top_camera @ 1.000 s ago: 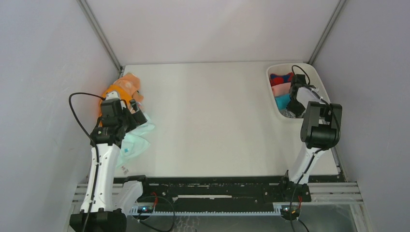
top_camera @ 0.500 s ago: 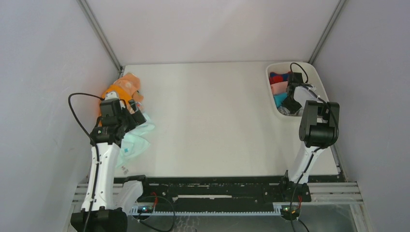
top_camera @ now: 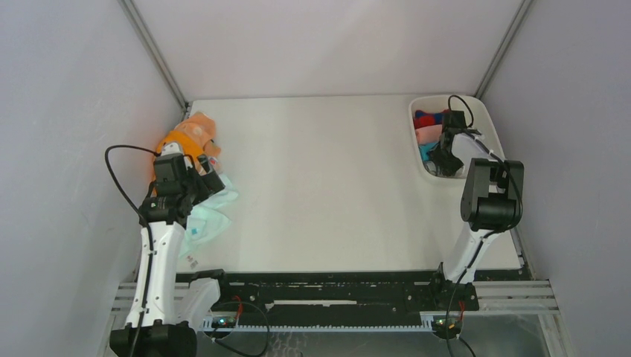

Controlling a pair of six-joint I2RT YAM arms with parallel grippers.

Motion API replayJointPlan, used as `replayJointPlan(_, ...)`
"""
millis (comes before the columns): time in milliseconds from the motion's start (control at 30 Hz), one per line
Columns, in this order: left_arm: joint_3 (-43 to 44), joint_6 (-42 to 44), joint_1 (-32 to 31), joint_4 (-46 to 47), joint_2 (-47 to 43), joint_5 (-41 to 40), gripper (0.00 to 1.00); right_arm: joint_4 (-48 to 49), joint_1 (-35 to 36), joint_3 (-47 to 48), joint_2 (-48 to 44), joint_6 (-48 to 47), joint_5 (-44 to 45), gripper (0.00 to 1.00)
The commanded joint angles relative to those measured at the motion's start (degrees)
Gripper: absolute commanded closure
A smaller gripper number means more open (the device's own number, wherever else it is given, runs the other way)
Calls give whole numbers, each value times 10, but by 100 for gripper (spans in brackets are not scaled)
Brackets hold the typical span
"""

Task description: Roll the towels

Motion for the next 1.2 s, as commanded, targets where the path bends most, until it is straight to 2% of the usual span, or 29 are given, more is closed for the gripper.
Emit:
replayJointPlan(0,-12,3,5,19,-13,2,0,29,8,-19,-50,37,-35,43)
replayJointPlan(167,-13,3,5,19,-17,2,0,33,8,-22,-32,52,-53,42)
replayJointPlan(433,-16,6,5,22,-21,3,0,38,6,-30,-27,62,-66,32)
replayJointPlan(733,-21,5,5,27,-37,18,0,35,0,-48,-86,65,-65,26)
replayJointPlan(1033,-19,3,5,29,-57,50,0,34,-4,-88,-133,67,-70,24)
replayJointPlan(1167,-4,-4,5,15,-75,61,0,43,-3,-103,-192,40,-76,22)
